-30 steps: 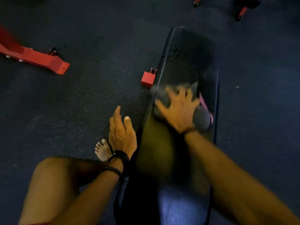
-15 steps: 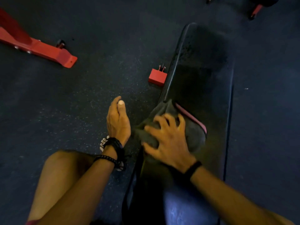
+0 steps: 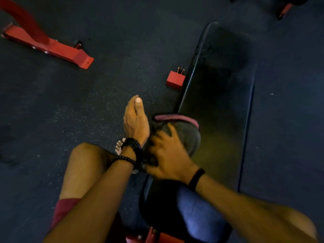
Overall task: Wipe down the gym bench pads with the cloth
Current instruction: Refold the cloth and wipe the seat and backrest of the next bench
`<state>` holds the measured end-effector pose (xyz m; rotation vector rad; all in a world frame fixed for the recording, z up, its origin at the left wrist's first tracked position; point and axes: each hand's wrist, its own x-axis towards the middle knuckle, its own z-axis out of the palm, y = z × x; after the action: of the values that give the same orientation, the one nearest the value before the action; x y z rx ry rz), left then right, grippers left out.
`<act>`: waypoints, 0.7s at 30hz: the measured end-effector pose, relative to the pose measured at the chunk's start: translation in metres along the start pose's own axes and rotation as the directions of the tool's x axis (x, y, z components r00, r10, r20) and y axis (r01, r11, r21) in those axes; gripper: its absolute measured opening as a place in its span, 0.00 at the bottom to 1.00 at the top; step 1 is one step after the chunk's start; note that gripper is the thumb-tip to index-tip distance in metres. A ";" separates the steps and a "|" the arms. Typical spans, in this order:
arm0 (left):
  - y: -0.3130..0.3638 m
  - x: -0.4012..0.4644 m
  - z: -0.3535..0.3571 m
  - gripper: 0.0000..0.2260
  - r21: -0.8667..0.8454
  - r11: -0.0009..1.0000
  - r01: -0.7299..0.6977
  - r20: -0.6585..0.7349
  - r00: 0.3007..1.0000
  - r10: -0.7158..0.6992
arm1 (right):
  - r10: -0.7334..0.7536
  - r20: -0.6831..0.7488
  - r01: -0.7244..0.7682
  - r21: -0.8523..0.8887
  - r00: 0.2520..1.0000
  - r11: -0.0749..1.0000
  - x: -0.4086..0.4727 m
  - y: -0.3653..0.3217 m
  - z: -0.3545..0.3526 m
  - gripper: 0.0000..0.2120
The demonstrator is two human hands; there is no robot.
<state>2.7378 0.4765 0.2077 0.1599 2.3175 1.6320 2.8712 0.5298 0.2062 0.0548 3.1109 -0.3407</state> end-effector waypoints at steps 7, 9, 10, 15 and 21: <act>0.004 0.003 -0.011 0.21 0.152 0.988 -0.041 0.171 0.985 0.014 | -0.100 -0.104 0.087 -0.126 0.990 0.988 0.008 0.053 0.001 0.22; 0.002 0.002 -0.024 0.17 0.227 0.973 -0.050 0.235 0.972 -0.005 | 0.209 -0.192 -0.237 -0.139 0.959 0.961 0.041 0.098 -0.013 0.22; 0.001 0.000 -0.031 0.17 0.251 0.966 -0.056 0.245 0.970 -0.007 | 0.324 -0.219 -0.356 -0.124 0.920 0.926 0.051 0.106 -0.019 0.22; -0.006 -0.005 -0.055 0.19 0.281 0.959 -0.042 0.211 0.977 -0.019 | 0.247 -0.122 -0.256 -0.057 0.961 0.965 0.016 0.005 0.001 0.22; 0.006 0.010 -0.028 0.18 0.301 0.946 -0.123 0.263 0.964 0.042 | 0.035 -0.174 -0.033 0.016 0.984 0.999 0.001 0.041 0.000 0.19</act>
<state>2.7191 0.4560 0.2201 0.5126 2.3772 1.1808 2.8721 0.5700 0.1970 0.1450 3.2762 -0.3748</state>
